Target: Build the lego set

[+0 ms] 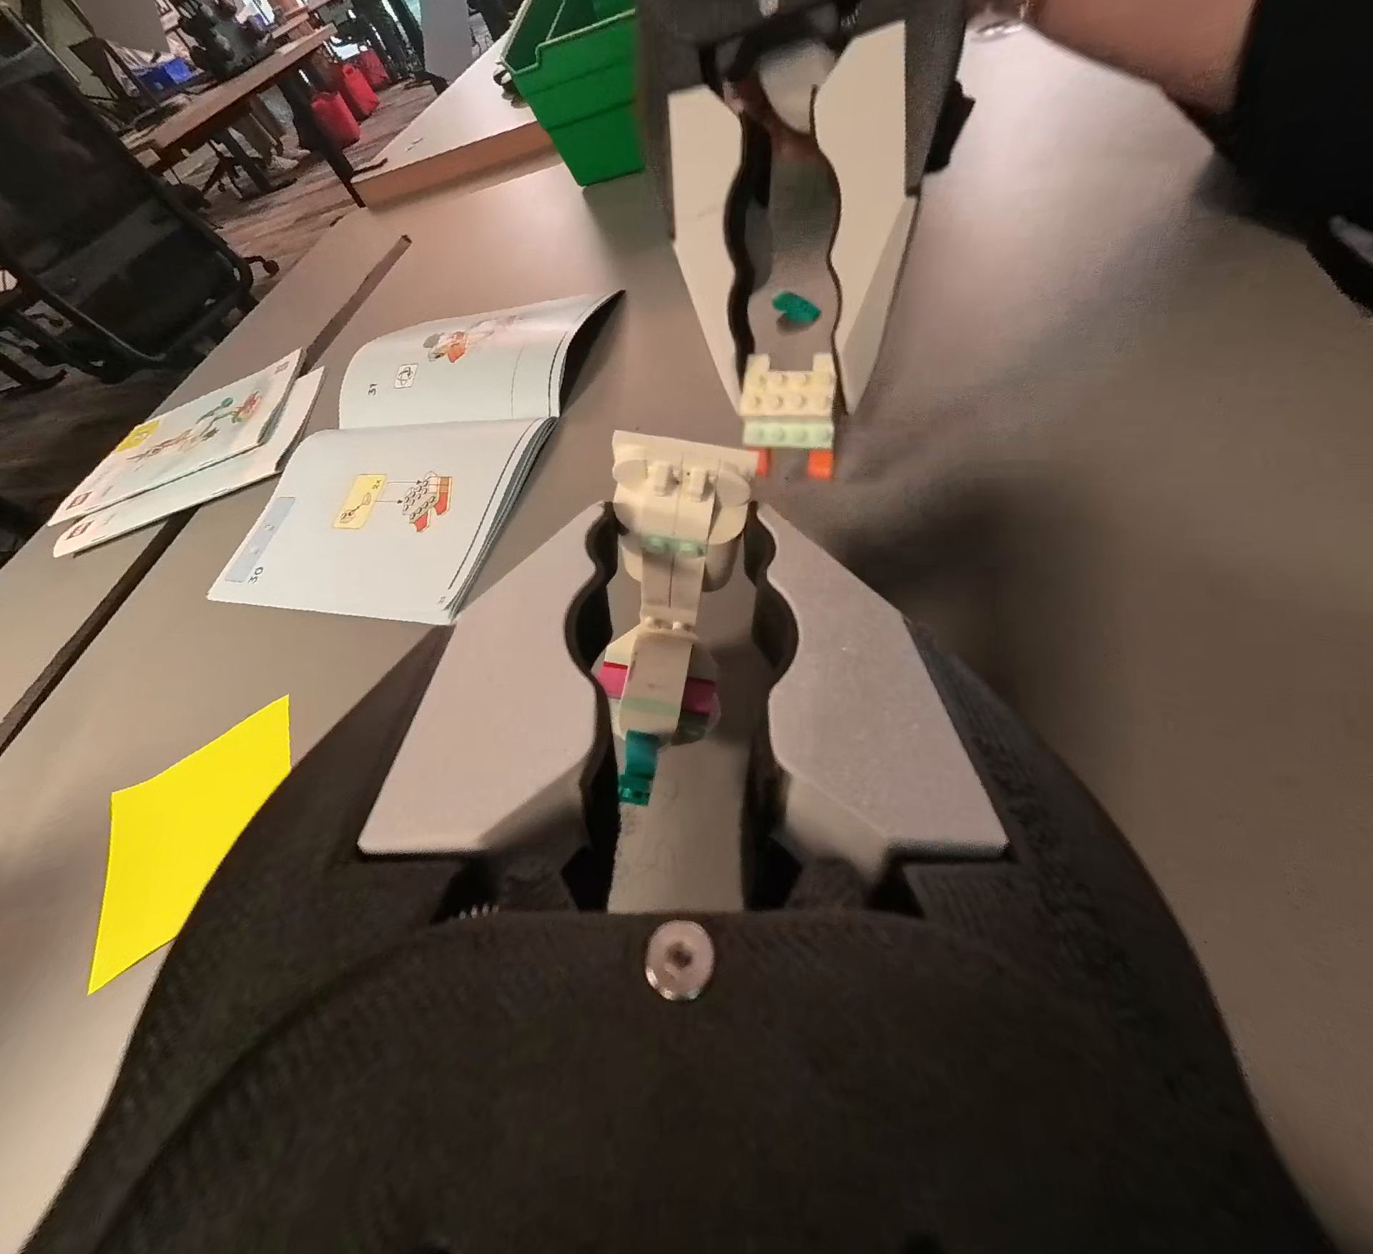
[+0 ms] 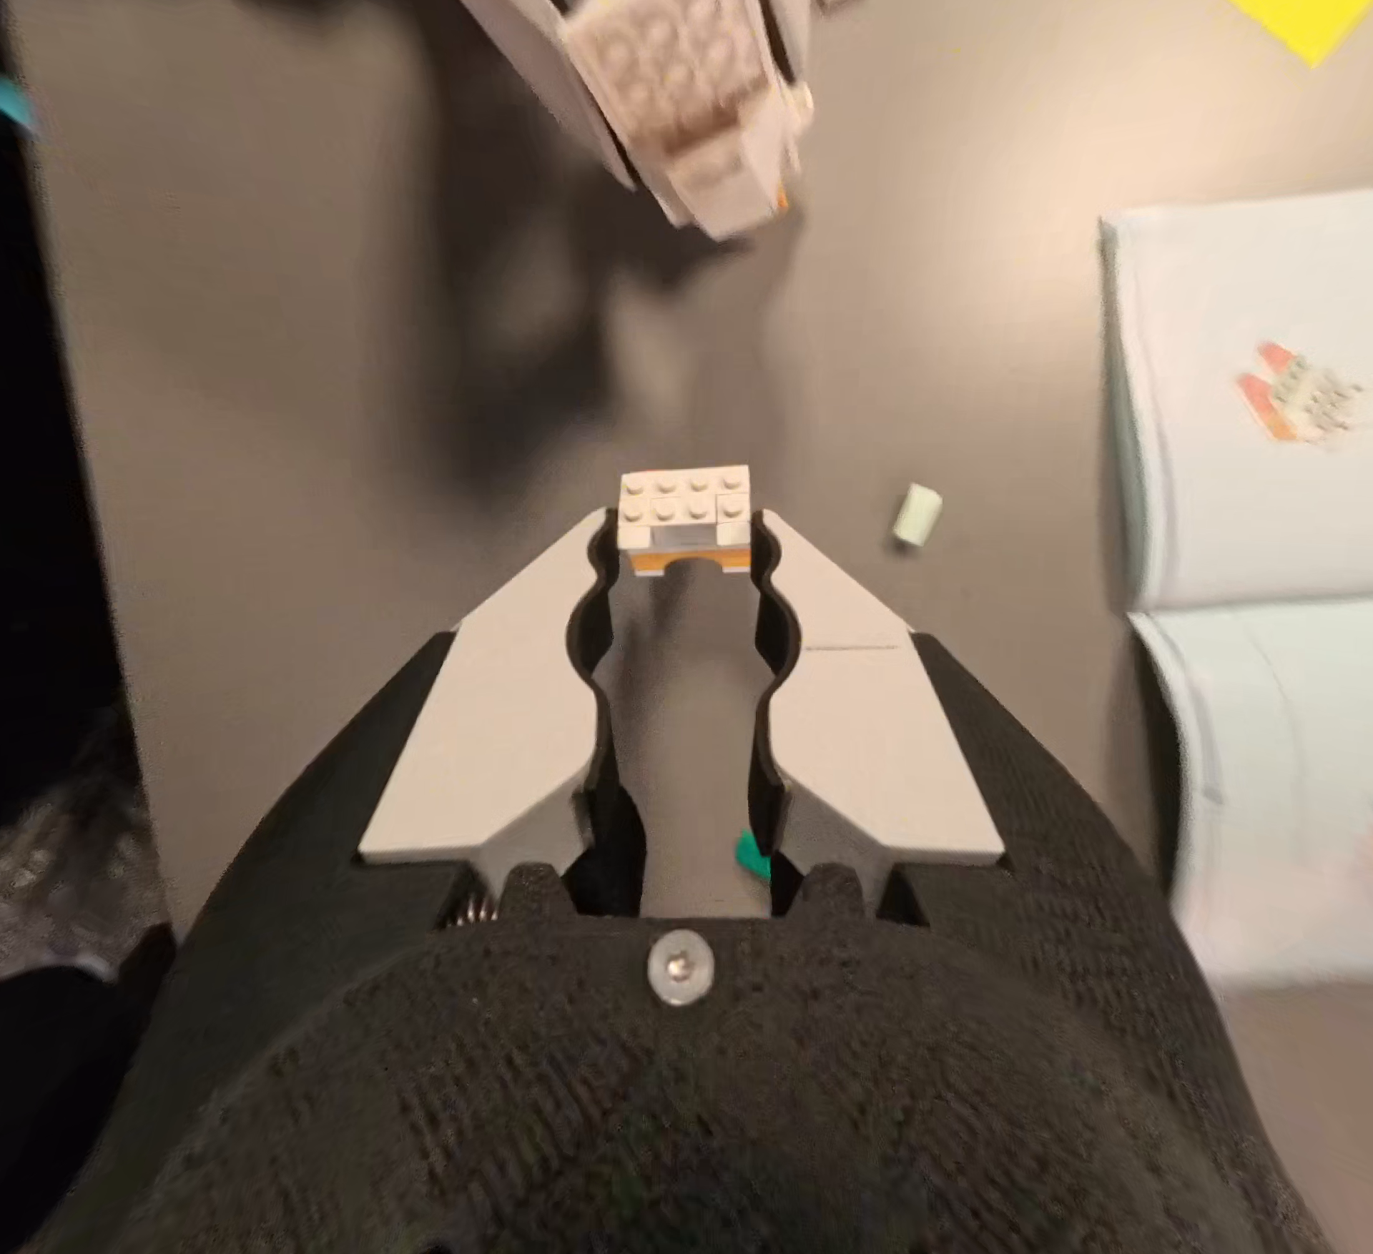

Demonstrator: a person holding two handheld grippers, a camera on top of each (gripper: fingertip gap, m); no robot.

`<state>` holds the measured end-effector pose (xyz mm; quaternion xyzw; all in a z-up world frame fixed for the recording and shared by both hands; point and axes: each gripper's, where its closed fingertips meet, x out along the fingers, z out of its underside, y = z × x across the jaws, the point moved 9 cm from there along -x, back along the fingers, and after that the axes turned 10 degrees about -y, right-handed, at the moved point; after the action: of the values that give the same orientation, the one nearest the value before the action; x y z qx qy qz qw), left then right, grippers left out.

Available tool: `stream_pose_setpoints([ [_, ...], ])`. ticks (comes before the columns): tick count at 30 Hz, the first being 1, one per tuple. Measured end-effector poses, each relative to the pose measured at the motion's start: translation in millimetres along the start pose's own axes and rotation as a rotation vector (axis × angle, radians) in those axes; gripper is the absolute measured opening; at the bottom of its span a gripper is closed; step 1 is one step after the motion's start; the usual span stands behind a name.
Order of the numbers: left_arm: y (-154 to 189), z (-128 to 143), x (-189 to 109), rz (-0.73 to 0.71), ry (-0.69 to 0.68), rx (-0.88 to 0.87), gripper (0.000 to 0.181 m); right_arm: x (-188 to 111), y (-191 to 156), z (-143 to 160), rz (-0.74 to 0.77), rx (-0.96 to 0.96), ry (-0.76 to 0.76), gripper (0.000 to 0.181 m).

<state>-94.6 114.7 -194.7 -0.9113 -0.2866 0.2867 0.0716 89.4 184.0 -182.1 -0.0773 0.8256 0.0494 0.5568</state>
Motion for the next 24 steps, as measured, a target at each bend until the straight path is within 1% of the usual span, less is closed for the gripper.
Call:
stream_pose_setpoints([
  [3,0.8,-0.2,0.8,0.003,-0.005,0.003,0.033,-12.0,-5.8,-5.4,0.138,-0.125,-0.189,0.034],
  [6,0.6,-0.4,0.9,0.006,-0.002,-0.003,0.033,-9.0,-17.1,-2.9,0.264,-0.295,-0.336,0.034],
  [7,0.4,-0.5,0.7,0.013,0.003,-0.009,0.033,-7.4,-20.0,-1.1,0.308,-0.333,-0.357,0.034],
  [8,0.2,-0.8,0.4,0.02,0.013,-0.017,0.033,-6.6,-22.1,-0.3,0.344,-0.349,-0.349,0.034],
  [9,-0.2,-1.1,-0.1,0.032,0.026,-0.033,0.033,-6.3,-24.8,0.1,0.343,-0.34,-0.317,0.034],
  [10,-0.9,-1.5,-0.8,0.051,0.042,-0.055,0.033,-6.5,-27.7,-0.1,0.315,-0.316,-0.26,0.034],
  [12,-2.4,-3.5,-3.2,0.12,0.078,-0.122,0.033,-9.1,-32.9,0.7,0.175,-0.223,-0.149,0.034],
  [15,-2.9,-6.2,-6.5,0.328,0.086,-0.267,0.033,-19.4,-31.1,1.3,-0.025,-0.07,-0.014,0.034],
  [17,-1.2,-7.5,-7.6,0.459,0.081,-0.346,0.033,-26.1,-28.7,-1.1,-0.162,0.007,0.05,0.034],
  [19,3.4,-8.3,-7.8,0.576,0.063,-0.38,0.033,-28.3,-26.3,-5.4,-0.266,0.057,0.08,0.034],
  [21,9.6,-8.9,-6.8,0.654,0.028,-0.385,0.033,-26.6,-26.4,-11.4,-0.352,0.068,0.072,0.034],
  [24,16.5,-8.9,-2.1,0.67,-0.039,-0.365,0.033,-23.1,-29.5,-25.4,-0.457,0.059,0.055,0.034],
])
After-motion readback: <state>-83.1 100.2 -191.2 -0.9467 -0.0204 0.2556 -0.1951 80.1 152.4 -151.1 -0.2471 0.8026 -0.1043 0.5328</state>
